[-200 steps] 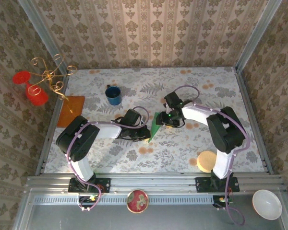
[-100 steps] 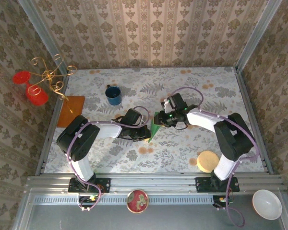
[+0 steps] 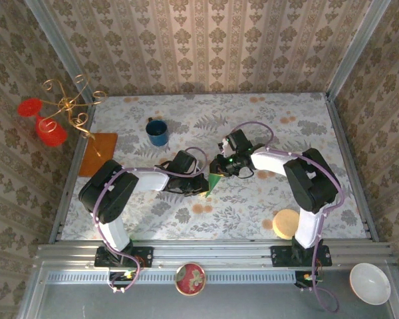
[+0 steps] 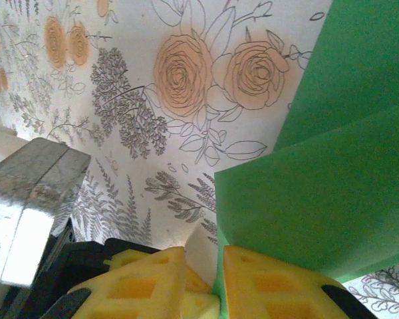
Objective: Fold a paper plane with a square sheet of paper (pick it up from the middle)
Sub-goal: Fold the wing for the fifth time at the center of the table.
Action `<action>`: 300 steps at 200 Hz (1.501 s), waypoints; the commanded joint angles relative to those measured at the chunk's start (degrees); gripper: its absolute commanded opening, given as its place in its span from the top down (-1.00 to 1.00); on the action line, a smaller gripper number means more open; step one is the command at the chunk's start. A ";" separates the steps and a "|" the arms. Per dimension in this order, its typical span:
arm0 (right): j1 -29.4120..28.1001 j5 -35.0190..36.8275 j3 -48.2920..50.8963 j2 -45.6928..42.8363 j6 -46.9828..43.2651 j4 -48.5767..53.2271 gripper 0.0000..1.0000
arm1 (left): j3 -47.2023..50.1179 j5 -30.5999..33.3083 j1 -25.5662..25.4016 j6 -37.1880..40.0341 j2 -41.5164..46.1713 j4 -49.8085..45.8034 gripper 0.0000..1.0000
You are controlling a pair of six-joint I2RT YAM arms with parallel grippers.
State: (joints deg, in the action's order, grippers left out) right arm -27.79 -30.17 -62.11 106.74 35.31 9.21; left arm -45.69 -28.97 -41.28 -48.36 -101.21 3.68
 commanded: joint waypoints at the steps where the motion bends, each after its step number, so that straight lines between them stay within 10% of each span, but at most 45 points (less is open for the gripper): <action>1: 0.02 1.73 -1.35 1.53 -0.50 2.00 0.52 | 1.31 3.97 -1.09 1.16 -3.90 -4.94 0.80; 300: 1.69 6.79 4.19 4.91 0.81 1.49 0.59 | 1.31 4.64 -1.16 1.07 -0.37 -6.02 0.76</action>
State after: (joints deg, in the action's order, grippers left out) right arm -26.74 -25.71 -60.49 108.88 36.03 9.67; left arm -45.76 -28.58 -41.52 -48.36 -100.97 3.51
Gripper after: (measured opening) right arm 0.210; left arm 0.117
